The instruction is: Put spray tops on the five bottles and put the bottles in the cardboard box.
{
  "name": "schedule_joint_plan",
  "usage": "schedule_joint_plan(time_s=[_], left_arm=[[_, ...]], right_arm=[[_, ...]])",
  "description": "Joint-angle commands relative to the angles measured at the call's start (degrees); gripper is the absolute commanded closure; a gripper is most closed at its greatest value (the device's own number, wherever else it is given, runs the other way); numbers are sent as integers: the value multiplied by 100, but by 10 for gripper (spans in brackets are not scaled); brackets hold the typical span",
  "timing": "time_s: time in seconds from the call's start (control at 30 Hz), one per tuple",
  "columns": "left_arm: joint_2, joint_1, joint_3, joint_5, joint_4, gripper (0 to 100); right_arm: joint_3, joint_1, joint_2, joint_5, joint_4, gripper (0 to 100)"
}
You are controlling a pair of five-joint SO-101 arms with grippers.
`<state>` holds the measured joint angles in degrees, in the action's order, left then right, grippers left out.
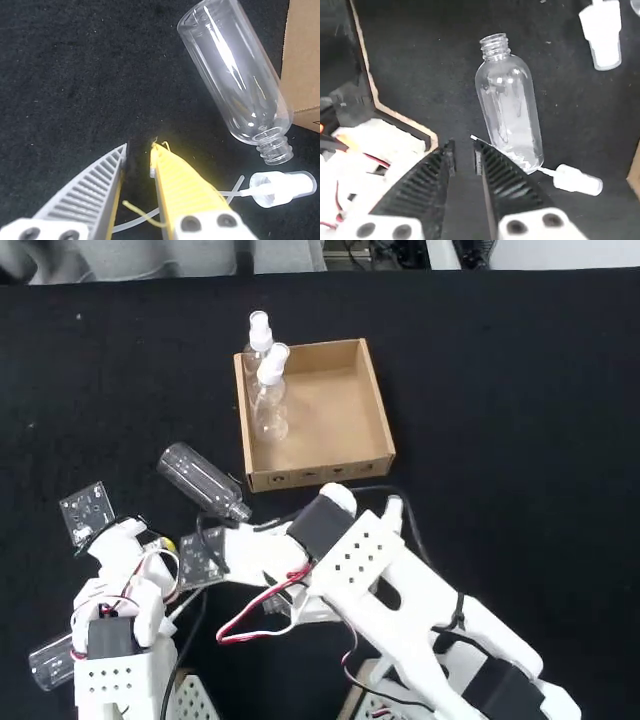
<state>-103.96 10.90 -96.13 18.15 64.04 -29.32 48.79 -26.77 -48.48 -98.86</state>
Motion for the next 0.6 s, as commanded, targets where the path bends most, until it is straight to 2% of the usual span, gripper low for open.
schedule_joint_plan(time_s=[0.0,0.17,0.4,0.57], left_arm=[[-9,31,-127,0,18,935],[-9,31,-127,0,18,935],[-9,31,-127,0,18,935],[-9,31,-127,0,18,935]], right_arm=[[13,79,-330,-431,255,979],[-567,79,-330,-510,1073,976],[-857,79,-330,-519,1187,974],[-875,70,-321,-519,1187,857]])
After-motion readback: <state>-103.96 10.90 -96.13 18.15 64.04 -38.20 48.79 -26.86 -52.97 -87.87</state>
